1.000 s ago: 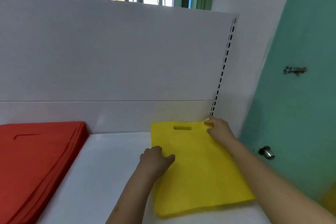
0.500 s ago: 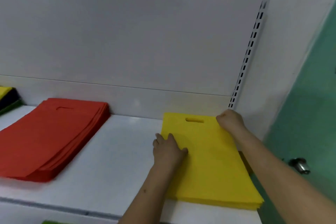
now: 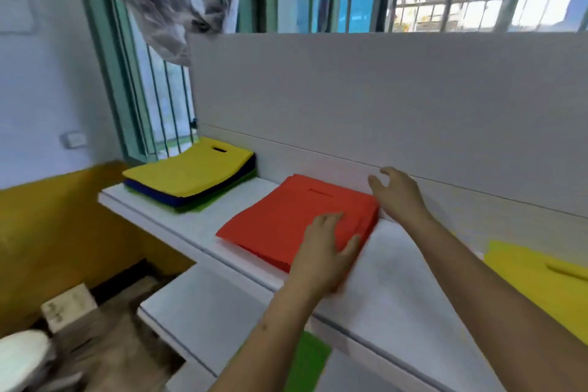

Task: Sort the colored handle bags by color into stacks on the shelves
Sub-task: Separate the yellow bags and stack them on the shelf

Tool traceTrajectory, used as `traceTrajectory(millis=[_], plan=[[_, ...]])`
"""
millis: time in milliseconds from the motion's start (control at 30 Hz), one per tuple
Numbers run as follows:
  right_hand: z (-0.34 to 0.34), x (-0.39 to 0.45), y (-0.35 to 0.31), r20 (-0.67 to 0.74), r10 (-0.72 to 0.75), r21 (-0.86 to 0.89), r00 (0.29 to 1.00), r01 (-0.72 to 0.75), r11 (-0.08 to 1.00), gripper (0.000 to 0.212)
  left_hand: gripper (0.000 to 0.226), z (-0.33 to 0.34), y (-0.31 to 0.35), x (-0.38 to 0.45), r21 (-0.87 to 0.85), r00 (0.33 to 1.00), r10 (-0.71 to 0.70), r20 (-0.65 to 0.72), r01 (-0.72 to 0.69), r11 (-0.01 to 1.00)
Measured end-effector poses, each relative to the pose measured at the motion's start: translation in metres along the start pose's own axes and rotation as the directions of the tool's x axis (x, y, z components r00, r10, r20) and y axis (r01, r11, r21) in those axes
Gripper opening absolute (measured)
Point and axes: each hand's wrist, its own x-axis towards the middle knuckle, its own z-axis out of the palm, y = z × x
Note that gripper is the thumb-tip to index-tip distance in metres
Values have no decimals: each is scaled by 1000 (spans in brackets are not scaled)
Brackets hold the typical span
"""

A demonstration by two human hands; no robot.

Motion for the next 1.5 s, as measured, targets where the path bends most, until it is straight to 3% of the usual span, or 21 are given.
traceTrajectory(millis=[233, 433, 567, 733, 833, 933, 1100, 1267, 1400, 1500], plan=[[165, 16, -160, 159, -145, 47, 977, 139, 989, 57, 53, -173, -154, -7, 23, 968, -171, -183, 178, 984], [254, 57, -229, 263, -231, 9, 937, 237, 972, 40, 52, -249, -253, 13, 36, 904, -279, -323, 306, 951], [302, 108, -249, 345, -197, -186, 918, 272, 944, 90, 56, -274, -310, 54, 42, 864, -313, -394, 357, 933], [362, 150, -244, 341, -124, -409, 932, 266, 873, 99, 68, -296, -369, 125, 244, 828, -248, -503, 412, 878], [403, 149, -234, 315, -35, -417, 949, 171, 893, 89, 84, -301, -416, 159, 378, 844, -380, -379, 516, 769], [426, 155, -228, 236, -40, -459, 971, 148, 876, 82, 84, -294, -455, 171, 291, 820, -500, -278, 568, 770], [432, 161, -228, 222, -92, -665, 971, 220, 713, 69, 72, -286, -466, 169, 329, 842, -428, -329, 527, 783], [436, 161, -238, 309, -173, -704, 935, 347, 619, 53, 47, -284, -457, 170, 409, 876, -353, -327, 469, 783], [425, 152, -256, 340, -131, -644, 931, 332, 690, 54, 39, -287, -445, 172, 558, 940, -253, -231, 341, 756], [411, 132, -276, 480, -22, -434, 877, 259, 863, 48, 41, -295, -441, 171, 583, 946, -261, -190, 323, 746]])
